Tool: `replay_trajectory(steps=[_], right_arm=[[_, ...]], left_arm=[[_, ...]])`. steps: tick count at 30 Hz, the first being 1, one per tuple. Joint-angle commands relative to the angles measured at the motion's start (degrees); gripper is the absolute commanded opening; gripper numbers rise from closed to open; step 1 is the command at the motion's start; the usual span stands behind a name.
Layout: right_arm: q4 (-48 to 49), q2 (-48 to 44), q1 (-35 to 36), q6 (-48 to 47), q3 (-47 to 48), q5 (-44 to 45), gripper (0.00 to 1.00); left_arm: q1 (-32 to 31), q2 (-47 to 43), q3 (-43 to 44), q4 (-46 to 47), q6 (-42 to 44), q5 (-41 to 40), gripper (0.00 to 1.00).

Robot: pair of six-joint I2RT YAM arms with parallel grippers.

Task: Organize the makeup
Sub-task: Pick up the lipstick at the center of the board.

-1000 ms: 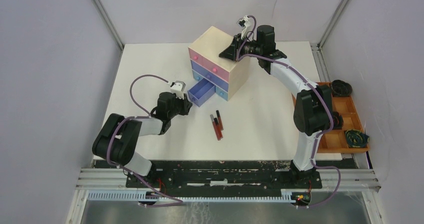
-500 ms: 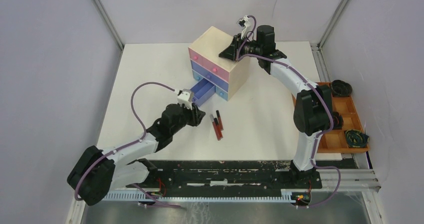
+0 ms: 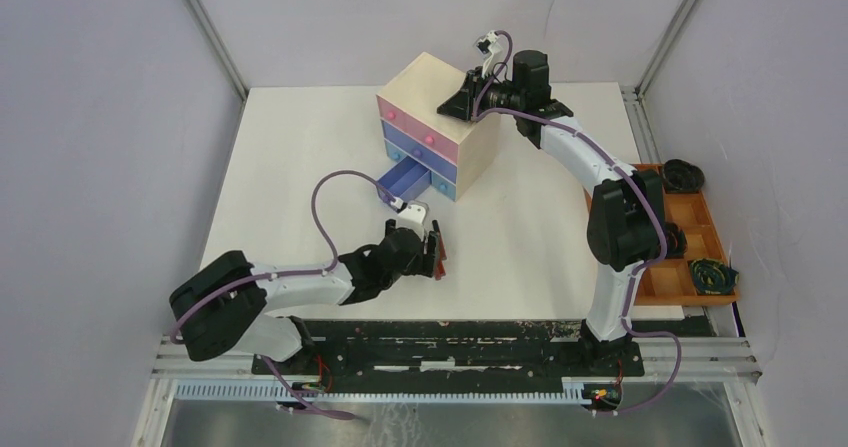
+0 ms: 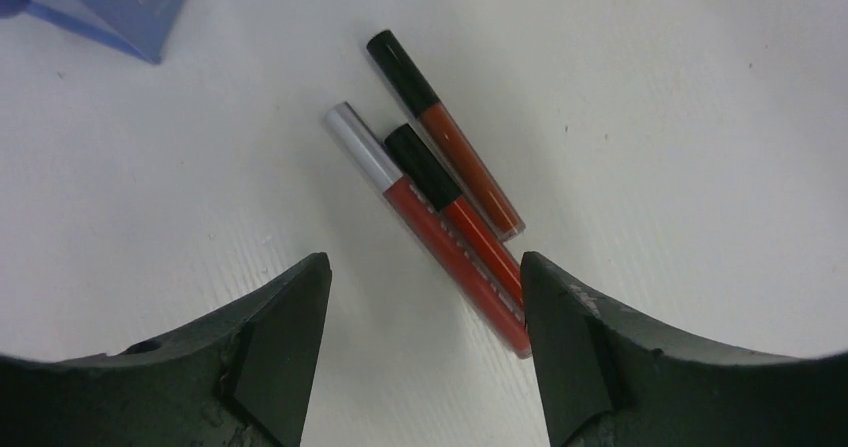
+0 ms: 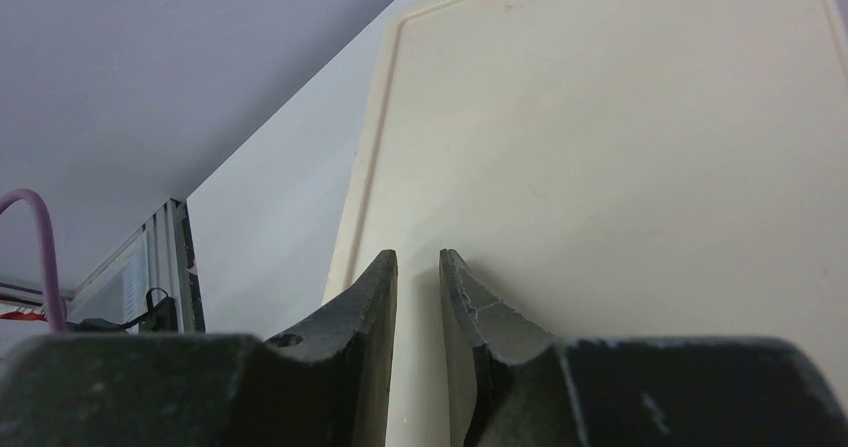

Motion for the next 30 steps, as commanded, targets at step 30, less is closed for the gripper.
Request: replay_trajectory(steps=[30], right_arm=[[-12.23, 5.18, -0.28, 0.90, -3.30, 3.12, 0.30]], left_arm=[[-2.71, -5.55, 17.68, -6.80, 8.03, -14.39, 0.83]])
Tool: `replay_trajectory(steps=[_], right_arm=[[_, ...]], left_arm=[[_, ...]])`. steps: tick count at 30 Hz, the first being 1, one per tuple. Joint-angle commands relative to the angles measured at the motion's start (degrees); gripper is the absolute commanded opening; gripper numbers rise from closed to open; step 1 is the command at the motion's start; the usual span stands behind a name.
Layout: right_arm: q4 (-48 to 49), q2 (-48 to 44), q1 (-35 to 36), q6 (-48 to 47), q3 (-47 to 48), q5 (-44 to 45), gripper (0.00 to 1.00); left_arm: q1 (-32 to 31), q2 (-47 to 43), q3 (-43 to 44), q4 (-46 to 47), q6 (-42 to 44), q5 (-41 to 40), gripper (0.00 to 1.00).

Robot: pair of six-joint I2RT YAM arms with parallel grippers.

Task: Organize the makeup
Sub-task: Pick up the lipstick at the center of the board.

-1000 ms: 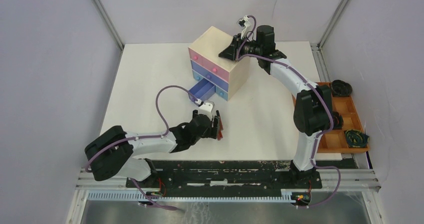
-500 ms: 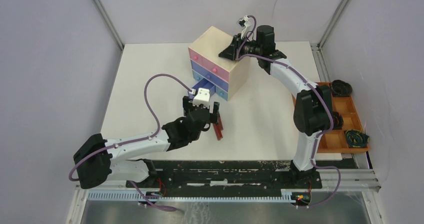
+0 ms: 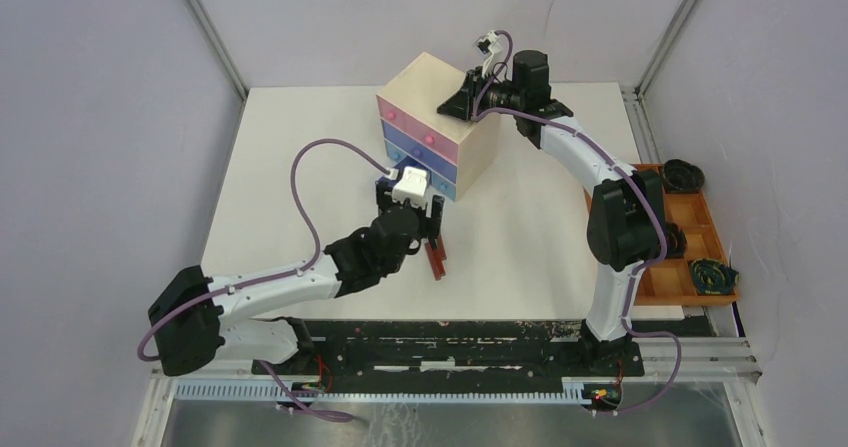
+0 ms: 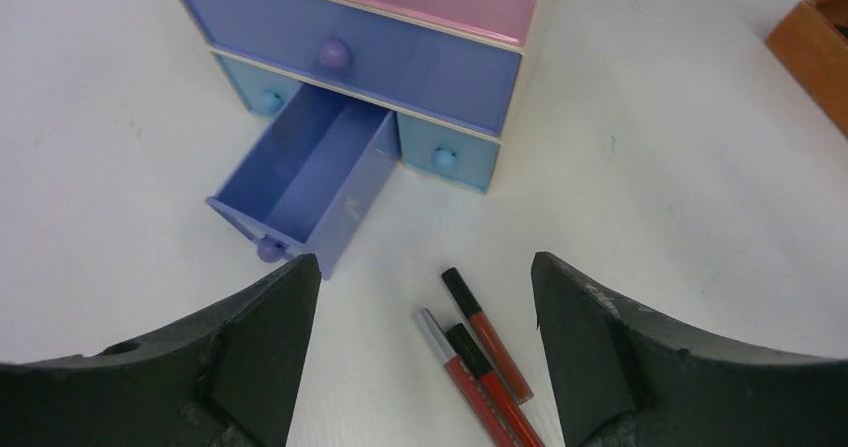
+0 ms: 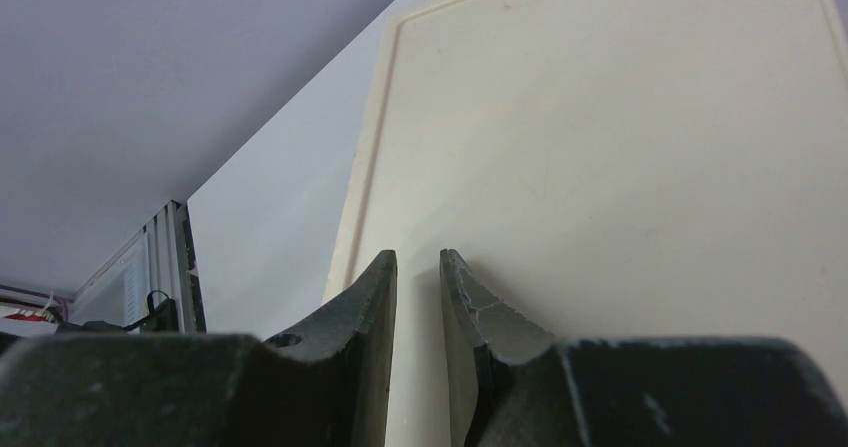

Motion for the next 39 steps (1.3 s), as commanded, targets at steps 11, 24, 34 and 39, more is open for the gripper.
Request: replay_trajectory(steps=[11, 24, 34, 39], right_arm=[[-12.42, 4.26, -0.23, -0.35, -4.39, 2.90, 0.30], [-10.69, 4.67, -0.26, 0.99, -4.94, 1.88, 0.30], [-10.43, 5.15, -0.26, 1.24, -4.82, 1.74, 0.30], [-10.30, 5.20, -0.22, 1.25, -4.98, 1.52, 0.30]], left_arm=[[3.11, 20.64, 17.37, -19.19, -23.70, 9.12, 0.76], [5.57, 29.15, 14.70, -12.13, -28.63, 16.03, 0.73], [5.78, 32.79, 15.52, -13.40, -28.21, 14.71, 0.72], [5.74, 35.54, 16.43, -13.53, -27.82, 14.42, 0.71]])
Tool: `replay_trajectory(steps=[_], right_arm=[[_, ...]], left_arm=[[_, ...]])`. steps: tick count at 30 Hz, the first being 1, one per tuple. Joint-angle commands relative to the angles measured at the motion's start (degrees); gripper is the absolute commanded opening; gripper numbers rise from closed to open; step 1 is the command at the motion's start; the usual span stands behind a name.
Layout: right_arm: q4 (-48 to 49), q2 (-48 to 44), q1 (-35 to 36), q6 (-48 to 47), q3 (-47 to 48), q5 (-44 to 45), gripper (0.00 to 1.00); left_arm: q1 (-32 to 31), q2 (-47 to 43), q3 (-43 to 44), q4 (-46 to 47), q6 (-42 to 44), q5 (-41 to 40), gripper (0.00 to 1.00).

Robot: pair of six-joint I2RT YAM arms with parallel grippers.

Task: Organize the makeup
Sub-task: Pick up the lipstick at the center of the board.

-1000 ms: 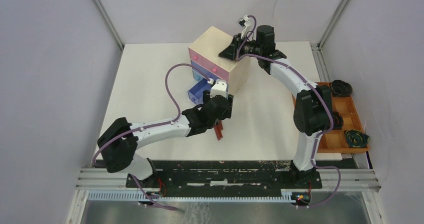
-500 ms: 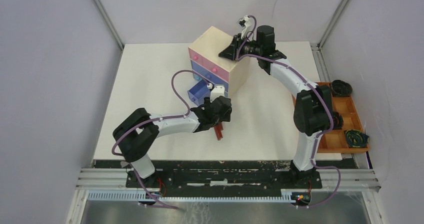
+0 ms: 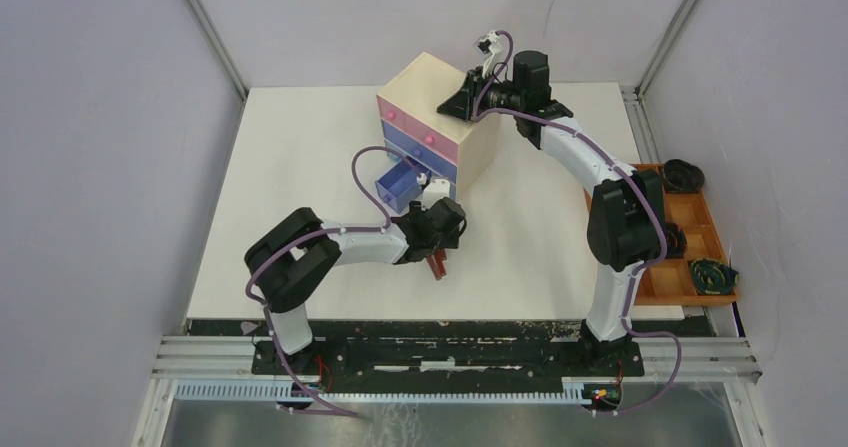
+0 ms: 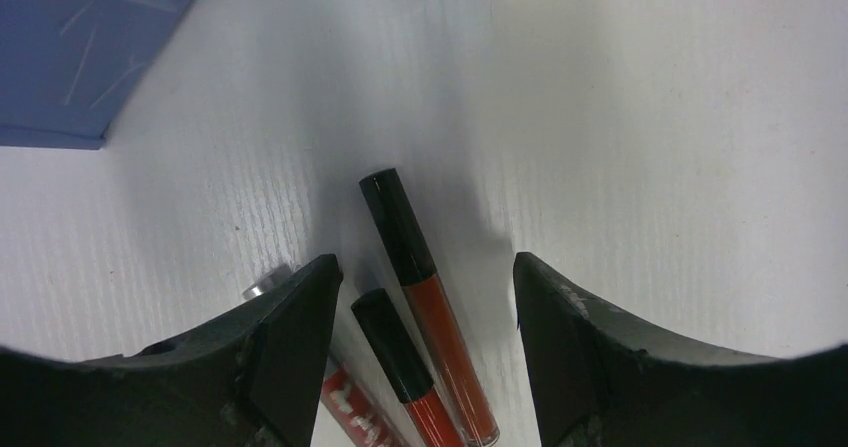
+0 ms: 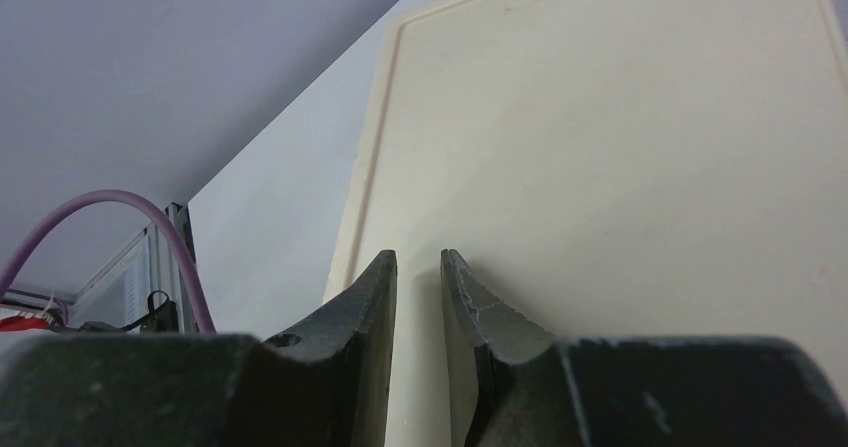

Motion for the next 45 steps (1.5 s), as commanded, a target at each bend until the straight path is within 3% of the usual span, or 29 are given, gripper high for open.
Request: replay_trajectory(steps=[1, 11, 17, 25, 31, 34, 40, 45], right_arm=[[-11.36, 5.34, -0.26, 0.57, -4.42, 1.56, 0.29], [-10.89, 5.44, -0.22, 0.90, -4.76, 1.29, 0.29], [-10.50, 5.22, -0.22, 1.24, -5.11, 1.04, 0.29], [-10.58, 5.49, -0.22, 1.16, -5.04, 0.89, 0.29], [-10.48, 5.89, -0.24, 1.36, -4.77, 0.85, 0.29], [-10.45, 5.97, -0.24, 1.34, -4.84, 0.93, 0.29], [-10.21, 6.01, -0.22, 1.72, -4.52, 0.85, 0.29], [-10.35, 6.17, -0.28, 1.66, -4.30, 0.90, 0.29]], left_arm=[[0.25, 2.37, 1.97, 1.14, -1.27, -1.60, 0.71], [0.27, 2.94, 2.06, 0.41, -0.06, -3.10, 0.36], [0.27, 2.66, 1.82, 0.58, 0.46, -3.70, 0.04], [0.28, 1.24, 2.61, -0.14, 2.13, -5.29, 0.03], [-0.19, -5.99, 2.55, -2.57, 5.80, -6.02, 0.03], [-0.55, -12.04, 2.19, -3.69, 7.68, -10.16, 0.03], [2.46, -22.29, 2.98, -2.21, 17.25, -14.80, 0.03], [9.07, -26.16, 0.25, 4.92, 28.09, -8.75, 0.03]])
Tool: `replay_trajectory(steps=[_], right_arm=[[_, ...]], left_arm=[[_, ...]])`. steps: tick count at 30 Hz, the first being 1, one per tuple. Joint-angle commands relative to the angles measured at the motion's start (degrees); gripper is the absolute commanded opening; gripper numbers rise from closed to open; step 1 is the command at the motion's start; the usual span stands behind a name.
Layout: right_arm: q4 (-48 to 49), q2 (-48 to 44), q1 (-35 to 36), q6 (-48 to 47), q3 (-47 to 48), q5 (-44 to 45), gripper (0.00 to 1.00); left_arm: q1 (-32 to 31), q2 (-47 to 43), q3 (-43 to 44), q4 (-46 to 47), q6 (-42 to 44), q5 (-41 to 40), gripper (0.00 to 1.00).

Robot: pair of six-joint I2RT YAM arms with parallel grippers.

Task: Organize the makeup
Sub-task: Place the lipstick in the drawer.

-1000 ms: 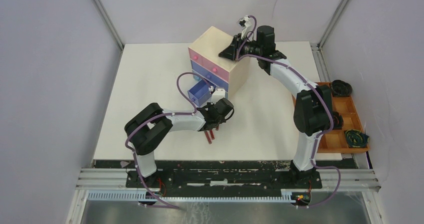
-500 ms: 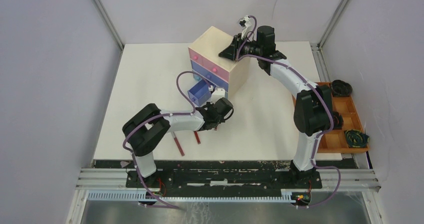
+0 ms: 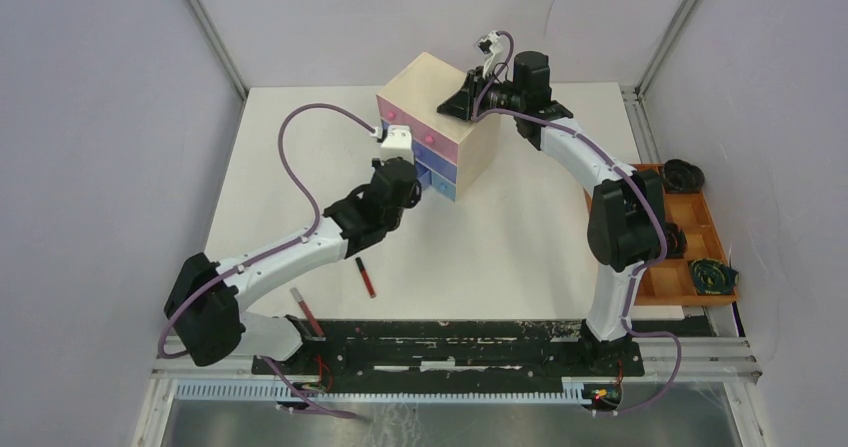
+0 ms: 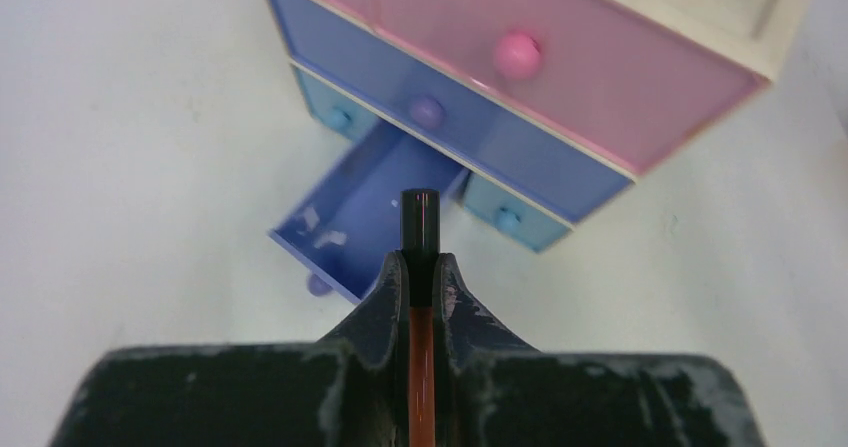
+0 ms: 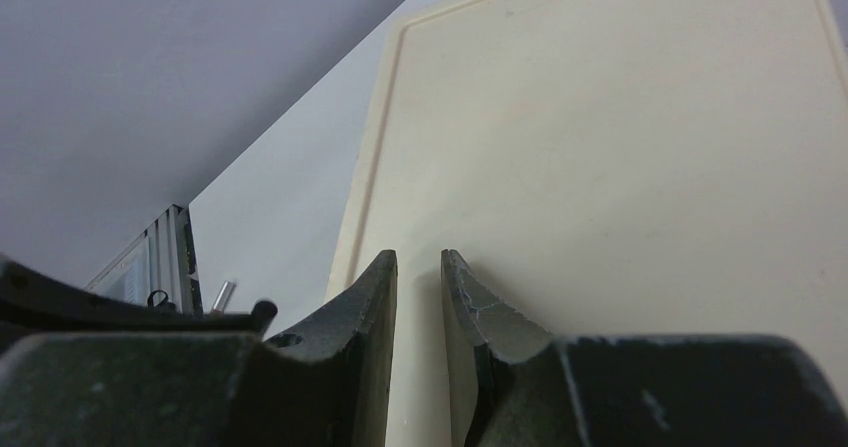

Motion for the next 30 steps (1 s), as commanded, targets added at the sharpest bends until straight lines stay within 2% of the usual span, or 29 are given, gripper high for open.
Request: replay_trajectory(steps=[1, 5, 9, 14, 23, 30], right_arm=[[-11.63, 6.47, -0.23, 1.37, -3.50, 0.87, 0.29], [-11.91, 6.66, -0.21, 1.23, -3.21, 0.89, 0.29], [-12.55, 6.97, -0.24, 0.91, -2.52, 0.92, 0.29], [-12.88, 7.31, -0.20, 0.66, -2.47, 1.08, 0.29], [-13.70, 7.98, -0.22, -0.09, -1.99, 1.09, 0.29], [-13.94, 8.08, -0.20, -0.41, -2.11, 1.09, 0.29]], left_arm=[[6.15, -2.39, -2.51, 9.27, 14.02, 3.43, 0.03], [11.81, -3.27, -7.25, 19.92, 19.56, 13.06, 0.03], [14.52, -2.61, -11.24, 32.02, 23.29, 19.96, 0.03], [15.82, 2.42, -10.54, 37.16, 24.23, 24.38, 0.03], [15.86, 9.90, -10.87, 48.67, 27.36, 26.37, 0.03], [15.89, 13.52, -15.99, 58.20, 28.14, 25.23, 0.03]])
